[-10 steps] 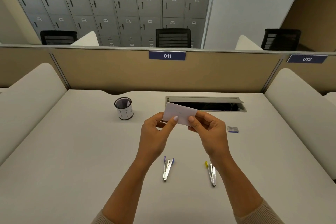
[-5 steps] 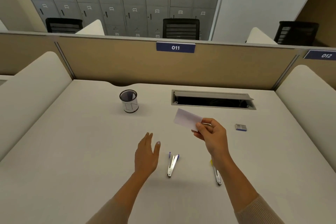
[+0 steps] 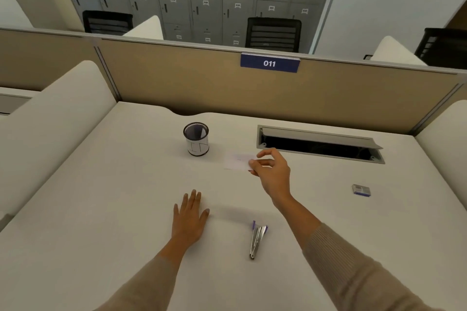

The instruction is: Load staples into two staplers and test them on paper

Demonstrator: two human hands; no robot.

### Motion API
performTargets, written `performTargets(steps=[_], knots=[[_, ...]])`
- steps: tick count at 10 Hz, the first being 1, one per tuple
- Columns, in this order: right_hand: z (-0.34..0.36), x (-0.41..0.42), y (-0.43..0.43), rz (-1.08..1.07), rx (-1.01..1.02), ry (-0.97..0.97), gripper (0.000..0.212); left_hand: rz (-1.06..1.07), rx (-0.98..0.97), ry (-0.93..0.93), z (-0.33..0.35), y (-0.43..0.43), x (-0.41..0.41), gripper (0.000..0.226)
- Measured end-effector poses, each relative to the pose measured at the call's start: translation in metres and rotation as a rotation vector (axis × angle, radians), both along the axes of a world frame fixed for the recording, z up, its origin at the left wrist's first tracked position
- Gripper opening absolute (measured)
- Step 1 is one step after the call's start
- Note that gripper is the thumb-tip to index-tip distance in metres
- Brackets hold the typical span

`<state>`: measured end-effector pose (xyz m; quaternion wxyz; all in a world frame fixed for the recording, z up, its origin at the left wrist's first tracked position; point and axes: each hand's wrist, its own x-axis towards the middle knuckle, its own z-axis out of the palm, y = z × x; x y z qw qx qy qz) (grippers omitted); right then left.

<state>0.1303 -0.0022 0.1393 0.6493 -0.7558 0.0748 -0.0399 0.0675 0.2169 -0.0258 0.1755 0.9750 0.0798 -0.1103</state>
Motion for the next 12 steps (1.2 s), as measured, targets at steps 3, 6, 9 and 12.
performTargets(steps=[3, 6, 9, 12], knots=[[-0.015, 0.076, 0.075, 0.139, -0.261, -0.095, 0.012, 0.037, -0.062, 0.017, -0.012, 0.038, 0.019, 0.060], [-0.024, 0.131, 0.126, 0.244, -0.433, -0.120, 0.031, 0.016, 0.037, -0.076, -0.025, 0.035, 0.011, 0.062], [-0.035, 0.156, 0.145, 0.452, -0.607, -0.067, 0.042, 0.025, 0.093, -0.139, -0.030, 0.032, 0.009, 0.060], [-0.051, 0.155, 0.135, 0.551, -0.620, -0.020, 0.046, 0.033, 0.099, -0.139, -0.034, 0.032, 0.009, 0.061]])
